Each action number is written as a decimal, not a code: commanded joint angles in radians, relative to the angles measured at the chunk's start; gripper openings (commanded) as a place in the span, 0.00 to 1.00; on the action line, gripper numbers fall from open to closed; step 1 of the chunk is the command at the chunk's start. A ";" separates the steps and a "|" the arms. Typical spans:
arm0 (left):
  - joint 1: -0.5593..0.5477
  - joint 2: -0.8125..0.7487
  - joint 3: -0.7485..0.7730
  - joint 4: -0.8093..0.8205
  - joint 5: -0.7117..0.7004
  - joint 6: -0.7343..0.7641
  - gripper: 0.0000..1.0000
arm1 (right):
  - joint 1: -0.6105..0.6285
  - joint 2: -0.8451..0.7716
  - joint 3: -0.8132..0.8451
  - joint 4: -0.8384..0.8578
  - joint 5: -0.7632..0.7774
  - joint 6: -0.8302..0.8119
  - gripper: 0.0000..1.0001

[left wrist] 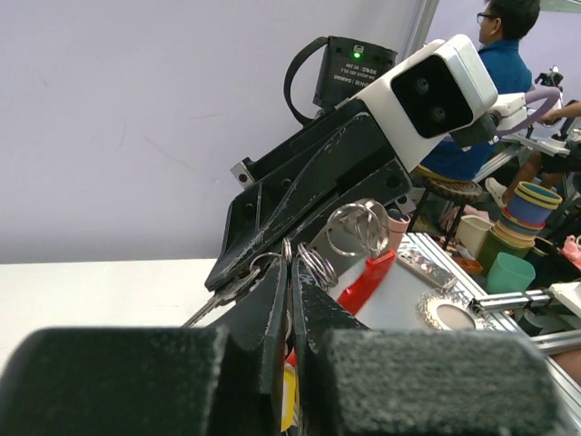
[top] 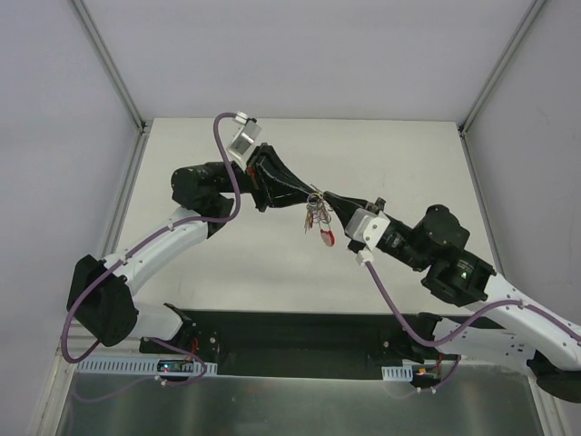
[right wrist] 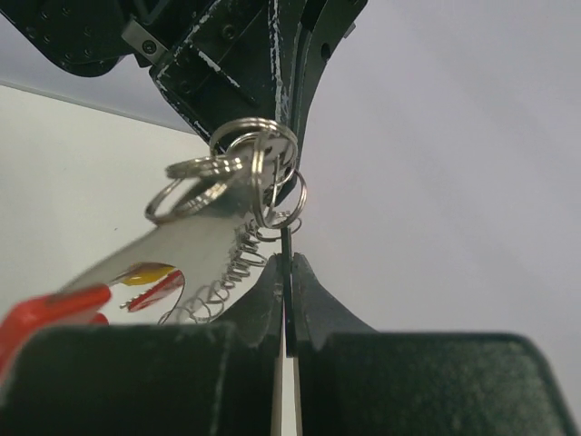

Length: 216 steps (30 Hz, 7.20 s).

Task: Remove the keys from the keyring
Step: Adjust the key on the keyring.

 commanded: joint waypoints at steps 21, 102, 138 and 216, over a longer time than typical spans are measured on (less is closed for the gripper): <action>-0.021 0.056 0.033 0.396 -0.053 -0.026 0.00 | 0.003 -0.054 0.059 0.028 -0.047 0.039 0.01; 0.024 0.058 -0.033 0.396 -0.185 -0.189 0.00 | 0.004 0.015 -0.029 0.352 0.246 0.317 0.01; 0.112 0.084 -0.035 0.395 -0.050 -0.407 0.00 | -0.033 -0.040 -0.032 0.140 -0.018 0.334 0.01; 0.134 -0.168 -0.292 0.286 -0.113 0.124 0.00 | -0.033 0.047 0.082 -0.056 0.076 0.470 0.01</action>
